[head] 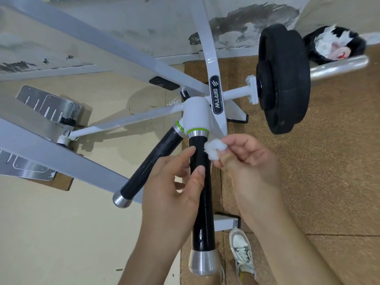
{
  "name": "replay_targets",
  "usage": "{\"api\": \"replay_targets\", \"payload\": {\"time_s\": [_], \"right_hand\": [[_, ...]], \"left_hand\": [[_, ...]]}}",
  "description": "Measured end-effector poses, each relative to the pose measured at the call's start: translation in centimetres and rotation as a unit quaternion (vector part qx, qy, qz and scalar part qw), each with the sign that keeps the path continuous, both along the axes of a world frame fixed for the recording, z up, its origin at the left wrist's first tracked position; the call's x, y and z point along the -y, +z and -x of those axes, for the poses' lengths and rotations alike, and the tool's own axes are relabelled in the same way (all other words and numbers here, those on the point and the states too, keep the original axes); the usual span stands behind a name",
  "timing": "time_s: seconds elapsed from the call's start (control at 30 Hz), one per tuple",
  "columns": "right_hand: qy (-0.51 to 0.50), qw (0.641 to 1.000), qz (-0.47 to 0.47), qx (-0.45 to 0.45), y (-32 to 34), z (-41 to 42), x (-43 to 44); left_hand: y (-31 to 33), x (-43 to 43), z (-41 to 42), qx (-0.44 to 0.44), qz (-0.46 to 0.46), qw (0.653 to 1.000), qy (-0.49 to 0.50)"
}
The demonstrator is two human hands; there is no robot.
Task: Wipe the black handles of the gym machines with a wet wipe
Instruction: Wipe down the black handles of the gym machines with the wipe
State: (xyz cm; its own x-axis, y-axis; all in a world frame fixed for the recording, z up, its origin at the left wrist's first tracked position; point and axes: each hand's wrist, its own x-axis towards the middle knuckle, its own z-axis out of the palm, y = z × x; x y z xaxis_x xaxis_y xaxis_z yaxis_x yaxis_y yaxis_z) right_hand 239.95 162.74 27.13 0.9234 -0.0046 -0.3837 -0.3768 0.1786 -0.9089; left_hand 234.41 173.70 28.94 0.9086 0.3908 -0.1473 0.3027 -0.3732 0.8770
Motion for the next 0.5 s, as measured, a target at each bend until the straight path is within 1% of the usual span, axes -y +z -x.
{"api": "replay_targets", "payload": {"time_s": [0.1, 0.17, 0.27, 0.33, 0.37, 0.4, 0.47, 0.5], "right_hand": [[0.039, 0.994, -0.091, -0.049, 1.6, 1.0, 0.3], [0.060, 0.984, -0.146, -0.087, 2.3, 1.3, 0.3], [0.069, 0.958, -0.240, -0.139, 3.0, 1.5, 0.7], [0.083, 0.946, -0.276, -0.149, 3.4, 1.9, 1.0], [0.102, 0.946, -0.272, -0.144, 3.4, 2.1, 1.1], [0.124, 0.952, -0.248, -0.133, 3.3, 2.3, 1.3], [0.174, 0.963, -0.181, -0.095, 3.6, 2.7, 1.9], [0.208, 0.965, -0.145, -0.071, 4.0, 2.8, 2.2]], "left_hand": [[1.9, 0.7, -0.1, 0.009, 0.069, 0.997, -0.013], [3.0, 1.2, -0.1, 0.023, 0.135, 0.991, -0.001], [3.9, 1.5, 0.3, 0.040, 0.262, 0.964, 0.024], [3.8, 1.5, 0.9, 0.042, 0.318, 0.946, 0.054], [3.7, 1.5, 1.3, 0.045, 0.329, 0.940, 0.076], [3.5, 1.4, 1.8, 0.049, 0.327, 0.939, 0.098], [3.1, 1.2, 2.8, 0.049, 0.307, 0.941, 0.135], [3.0, 1.0, 3.3, 0.043, 0.312, 0.936, 0.157]]}}
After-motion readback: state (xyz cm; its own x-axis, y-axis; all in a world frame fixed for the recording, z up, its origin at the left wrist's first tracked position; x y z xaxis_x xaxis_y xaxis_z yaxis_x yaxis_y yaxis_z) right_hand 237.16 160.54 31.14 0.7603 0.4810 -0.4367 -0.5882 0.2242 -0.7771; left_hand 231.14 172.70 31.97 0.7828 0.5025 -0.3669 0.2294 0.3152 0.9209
